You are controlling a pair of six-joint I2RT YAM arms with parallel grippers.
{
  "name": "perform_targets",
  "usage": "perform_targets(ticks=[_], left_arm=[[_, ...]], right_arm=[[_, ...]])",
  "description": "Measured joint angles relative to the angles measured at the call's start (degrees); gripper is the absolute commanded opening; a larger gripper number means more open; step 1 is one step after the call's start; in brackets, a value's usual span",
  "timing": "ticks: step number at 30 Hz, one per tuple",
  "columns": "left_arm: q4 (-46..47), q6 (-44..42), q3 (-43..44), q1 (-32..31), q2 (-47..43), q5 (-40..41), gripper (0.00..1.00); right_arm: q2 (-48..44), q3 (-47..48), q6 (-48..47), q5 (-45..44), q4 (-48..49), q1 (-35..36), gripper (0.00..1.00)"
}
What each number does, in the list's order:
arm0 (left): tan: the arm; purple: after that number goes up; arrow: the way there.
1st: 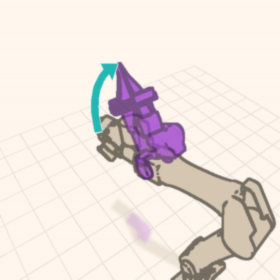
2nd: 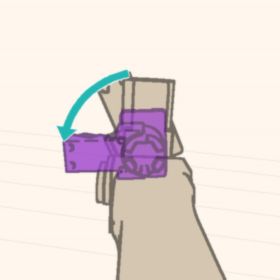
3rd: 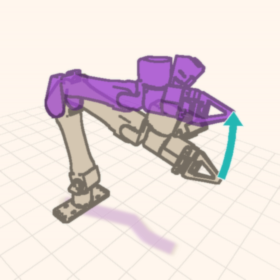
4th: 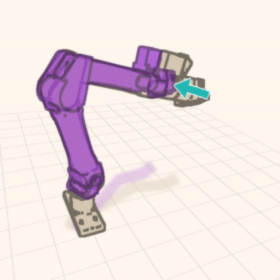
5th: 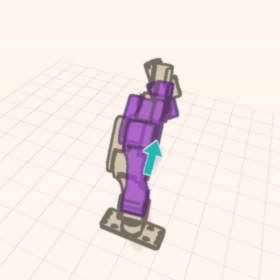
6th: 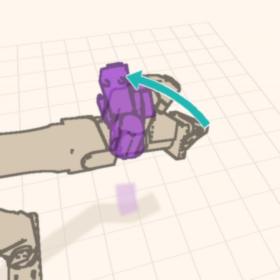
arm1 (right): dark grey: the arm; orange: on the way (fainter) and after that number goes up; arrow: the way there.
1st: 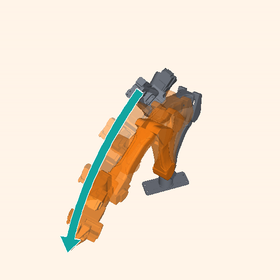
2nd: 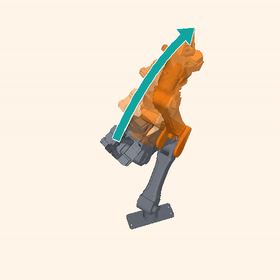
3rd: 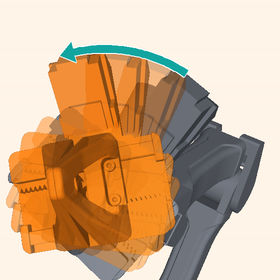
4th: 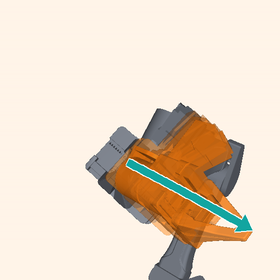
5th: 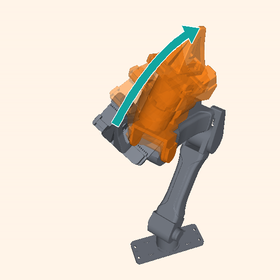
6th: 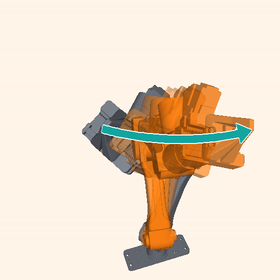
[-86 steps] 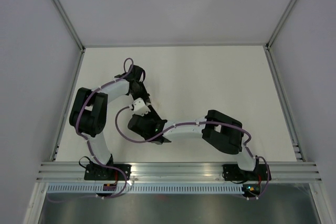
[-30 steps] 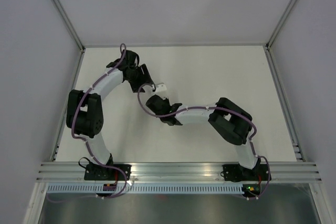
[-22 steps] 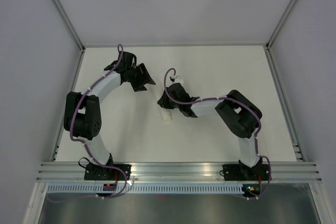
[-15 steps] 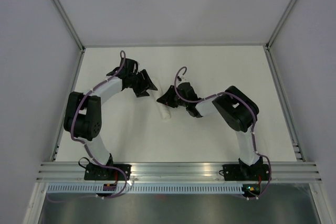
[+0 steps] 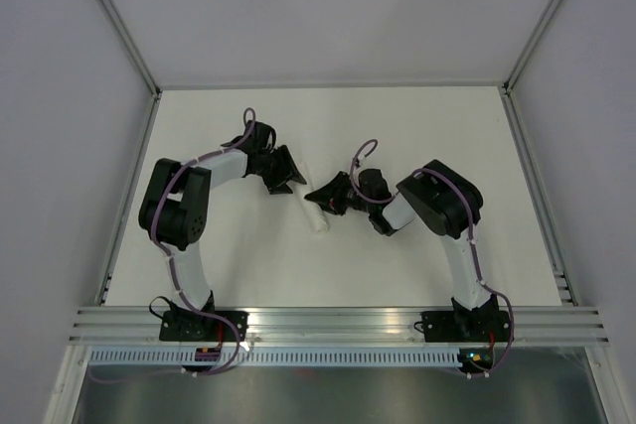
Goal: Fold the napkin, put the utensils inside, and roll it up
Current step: Roll the napkin at the center of the board.
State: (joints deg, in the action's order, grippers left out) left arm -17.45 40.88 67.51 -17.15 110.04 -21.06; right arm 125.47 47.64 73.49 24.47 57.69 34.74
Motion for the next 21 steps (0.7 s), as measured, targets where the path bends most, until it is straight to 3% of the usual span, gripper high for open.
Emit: perform_targets(ticks=[4,7,14,17,21], left_arm=[[0.0,0.4,1.4,-0.9,1.0,0.6,0.54],[-0.5,0.5,3.6,-1.6,2.6,1.4,0.49],[-6.1,0.4,9.3,-2.6,5.7,2.4,0.22],[-8.0,0.3,11.2,-2.9,6.6,3.1,0.15],[-10.2,0.1,14.0,-3.0,7.6,5.2,0.06]], right_arm=[[0.9,-1.1,3.1,1.2,3.1,-0.5,0.13],[1.1,-1.6,4.4,1.3,4.1,-0.5,0.23],[0.8,-2.2,5.7,1.1,3.8,-0.7,0.41],[-1.5,-1.9,3.1,1.1,-0.5,-1.0,0.52],[-8.0,1.0,-5.9,-2.0,-15.0,-0.9,0.63]])
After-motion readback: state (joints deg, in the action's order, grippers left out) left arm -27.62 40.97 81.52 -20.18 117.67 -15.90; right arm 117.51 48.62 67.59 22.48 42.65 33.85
